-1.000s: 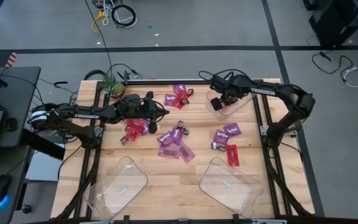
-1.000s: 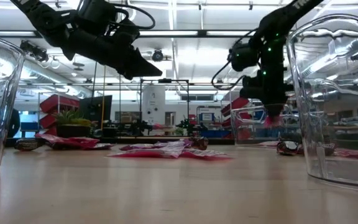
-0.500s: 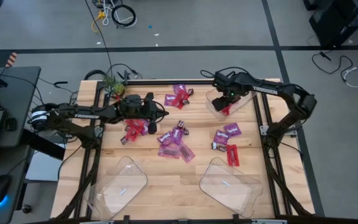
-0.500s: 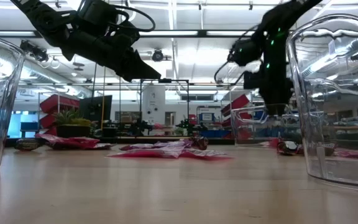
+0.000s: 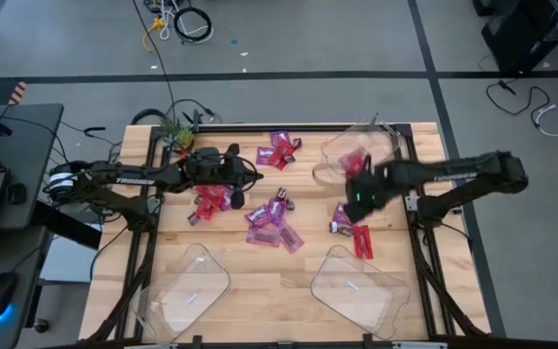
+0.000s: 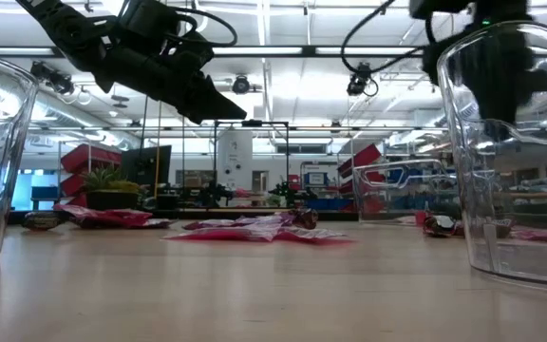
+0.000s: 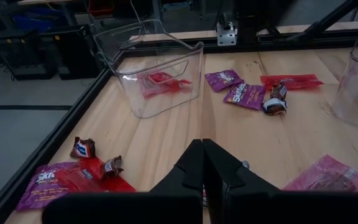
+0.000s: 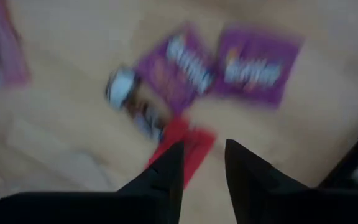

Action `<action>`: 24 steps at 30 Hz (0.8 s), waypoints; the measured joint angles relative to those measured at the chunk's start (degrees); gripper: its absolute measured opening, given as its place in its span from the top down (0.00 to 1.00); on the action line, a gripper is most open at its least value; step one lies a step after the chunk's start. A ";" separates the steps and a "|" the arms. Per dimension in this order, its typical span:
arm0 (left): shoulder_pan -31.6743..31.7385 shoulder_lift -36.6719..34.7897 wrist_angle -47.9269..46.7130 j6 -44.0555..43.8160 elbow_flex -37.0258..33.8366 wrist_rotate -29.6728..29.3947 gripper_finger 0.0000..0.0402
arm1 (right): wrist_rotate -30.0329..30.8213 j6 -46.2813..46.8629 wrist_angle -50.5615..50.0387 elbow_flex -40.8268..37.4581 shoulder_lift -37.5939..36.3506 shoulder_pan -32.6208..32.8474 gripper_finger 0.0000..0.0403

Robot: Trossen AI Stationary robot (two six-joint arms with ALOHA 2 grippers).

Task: Sort candy
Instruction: Put the red candy into the top transparent bin

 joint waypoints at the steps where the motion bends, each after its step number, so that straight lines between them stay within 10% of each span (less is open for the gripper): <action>1: 0.01 0.00 0.00 -0.10 0.00 0.02 1.00 | -0.85 3.69 1.71 -1.60 0.33 2.76 0.73; 8: 0.00 0.00 0.39 -0.12 0.00 0.02 1.00 | -1.76 17.07 11.56 -8.27 4.77 12.34 0.62; 24: 0.00 0.00 -0.52 0.14 0.00 0.02 1.00 | -1.13 13.27 19.22 -9.13 15.96 11.25 0.60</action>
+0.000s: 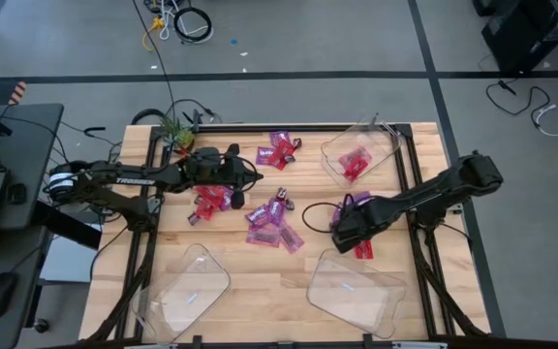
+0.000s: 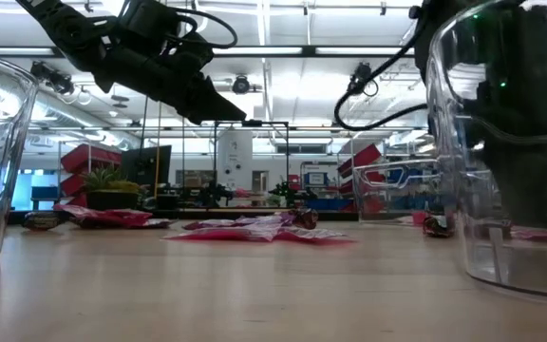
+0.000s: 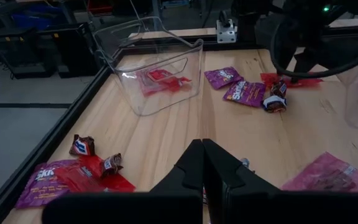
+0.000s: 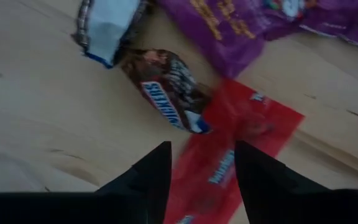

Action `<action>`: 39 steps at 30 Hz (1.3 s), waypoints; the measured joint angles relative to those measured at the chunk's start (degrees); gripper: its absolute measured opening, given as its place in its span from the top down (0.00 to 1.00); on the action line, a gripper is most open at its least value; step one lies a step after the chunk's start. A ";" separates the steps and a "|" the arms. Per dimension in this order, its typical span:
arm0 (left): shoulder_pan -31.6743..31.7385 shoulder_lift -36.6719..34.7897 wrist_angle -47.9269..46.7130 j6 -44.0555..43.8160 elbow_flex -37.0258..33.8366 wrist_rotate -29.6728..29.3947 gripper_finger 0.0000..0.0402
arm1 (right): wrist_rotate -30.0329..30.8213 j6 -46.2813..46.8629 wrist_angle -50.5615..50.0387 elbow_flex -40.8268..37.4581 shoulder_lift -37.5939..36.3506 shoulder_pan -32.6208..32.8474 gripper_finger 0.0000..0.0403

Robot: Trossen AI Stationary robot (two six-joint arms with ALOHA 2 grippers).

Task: Sort candy
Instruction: Put the red candy into the top transparent bin

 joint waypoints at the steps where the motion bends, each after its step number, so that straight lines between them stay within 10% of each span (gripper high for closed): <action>1: 0.00 0.00 0.02 0.00 0.00 0.00 1.00 | -0.36 -0.42 -0.64 0.02 0.68 -0.04 0.61; 11: 0.00 0.00 0.06 0.04 0.00 -0.02 1.00 | -1.46 -4.31 -4.18 -1.68 2.53 -1.29 0.63; 19: 0.00 0.00 0.27 -0.11 0.00 -0.02 1.00 | -1.57 -9.69 -5.97 -2.56 2.01 -3.20 0.95; 24: 0.00 0.00 1.17 -1.09 0.00 -0.14 1.00 | 0.26 -12.07 -13.38 3.08 -1.00 -4.74 0.93; 32: 0.02 0.00 2.43 -1.29 0.00 -0.50 1.00 | 14.16 -19.32 -26.63 19.39 -6.23 -9.59 0.98; 39: 0.00 0.00 2.76 -1.25 0.00 -0.50 1.00 | 23.27 -45.42 -23.43 26.23 -5.47 -26.01 0.97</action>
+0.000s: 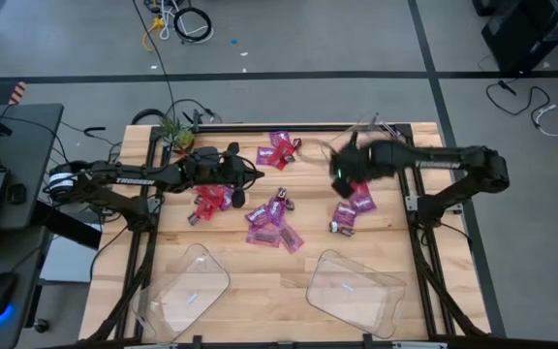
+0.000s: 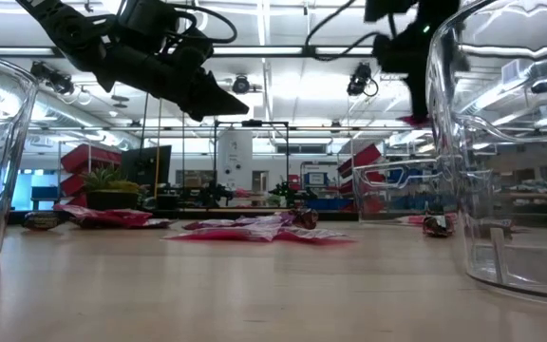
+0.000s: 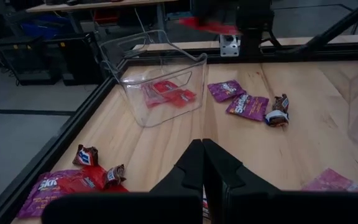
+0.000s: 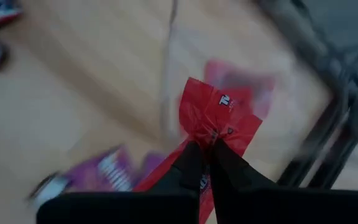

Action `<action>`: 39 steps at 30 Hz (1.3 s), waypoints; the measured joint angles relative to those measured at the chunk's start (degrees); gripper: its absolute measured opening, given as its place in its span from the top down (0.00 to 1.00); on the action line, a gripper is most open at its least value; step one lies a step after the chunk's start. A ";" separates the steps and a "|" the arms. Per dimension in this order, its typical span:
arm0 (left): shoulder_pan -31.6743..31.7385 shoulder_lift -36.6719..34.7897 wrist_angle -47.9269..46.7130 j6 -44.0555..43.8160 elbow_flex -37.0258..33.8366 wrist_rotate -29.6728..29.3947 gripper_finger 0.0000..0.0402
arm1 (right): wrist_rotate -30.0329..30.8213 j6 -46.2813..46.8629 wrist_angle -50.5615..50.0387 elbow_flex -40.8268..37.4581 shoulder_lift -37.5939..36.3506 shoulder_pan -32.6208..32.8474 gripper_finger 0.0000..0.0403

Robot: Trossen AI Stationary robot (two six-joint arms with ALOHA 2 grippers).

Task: Sort candy
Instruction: Put the red candy into the top transparent bin

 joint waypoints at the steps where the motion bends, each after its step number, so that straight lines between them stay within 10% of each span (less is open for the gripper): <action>1: 0.02 0.00 -0.12 0.00 0.00 0.00 1.00 | 0.00 -4.50 1.87 0.00 0.19 -2.85 0.97; 7: 0.19 0.00 -0.67 -0.69 0.00 -0.05 1.00 | -3.15 -25.82 12.38 0.00 4.86 -15.83 0.97; 14: 1.00 0.00 -4.06 -1.75 0.00 -0.78 1.00 | -6.84 -29.38 11.87 -0.02 11.59 -20.83 0.96; 39: 4.53 7.66 -21.71 8.47 8.63 -0.82 0.99 | -13.94 -23.77 22.61 -0.02 -0.36 -8.24 0.38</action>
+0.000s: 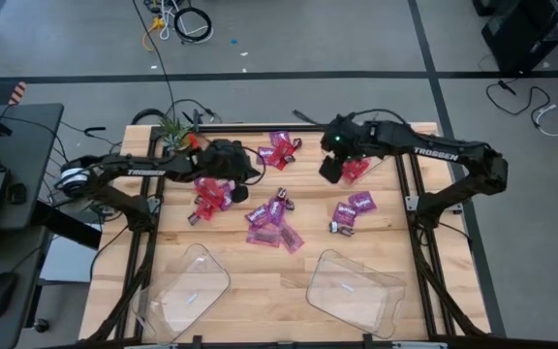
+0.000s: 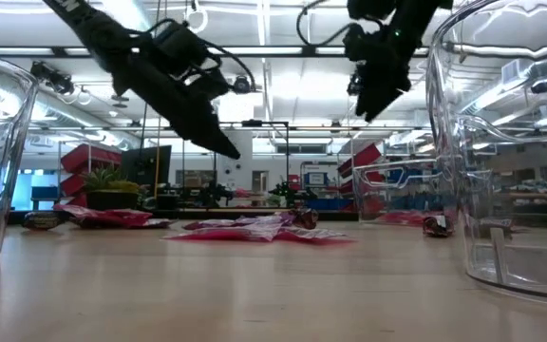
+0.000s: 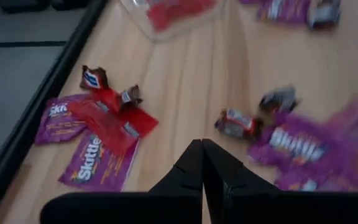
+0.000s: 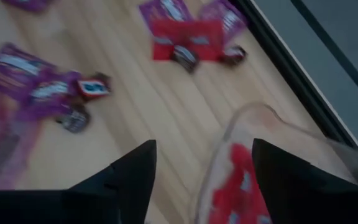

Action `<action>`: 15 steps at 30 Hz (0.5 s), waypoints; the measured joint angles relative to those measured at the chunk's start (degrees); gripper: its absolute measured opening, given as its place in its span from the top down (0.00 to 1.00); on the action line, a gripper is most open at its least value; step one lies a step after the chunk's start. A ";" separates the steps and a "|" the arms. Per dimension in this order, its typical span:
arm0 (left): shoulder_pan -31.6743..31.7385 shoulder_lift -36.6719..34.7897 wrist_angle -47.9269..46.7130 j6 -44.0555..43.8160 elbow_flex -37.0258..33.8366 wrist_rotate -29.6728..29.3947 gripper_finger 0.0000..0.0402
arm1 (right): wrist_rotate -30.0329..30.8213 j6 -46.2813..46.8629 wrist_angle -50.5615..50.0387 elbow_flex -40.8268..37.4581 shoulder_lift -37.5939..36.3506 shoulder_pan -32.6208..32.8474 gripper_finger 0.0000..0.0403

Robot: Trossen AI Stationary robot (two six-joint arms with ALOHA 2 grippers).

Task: Sort candy
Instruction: Put the red candy into the top transparent bin

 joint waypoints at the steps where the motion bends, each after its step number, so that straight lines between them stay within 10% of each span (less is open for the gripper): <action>1: -0.31 1.07 -1.45 2.62 1.17 -0.62 0.98 | 0.02 -0.07 0.98 0.00 -0.01 0.89 0.38; 15: 1.32 18.71 -7.55 14.25 14.74 -7.78 0.68 | 1.85 -1.27 2.49 0.00 -0.46 5.05 0.41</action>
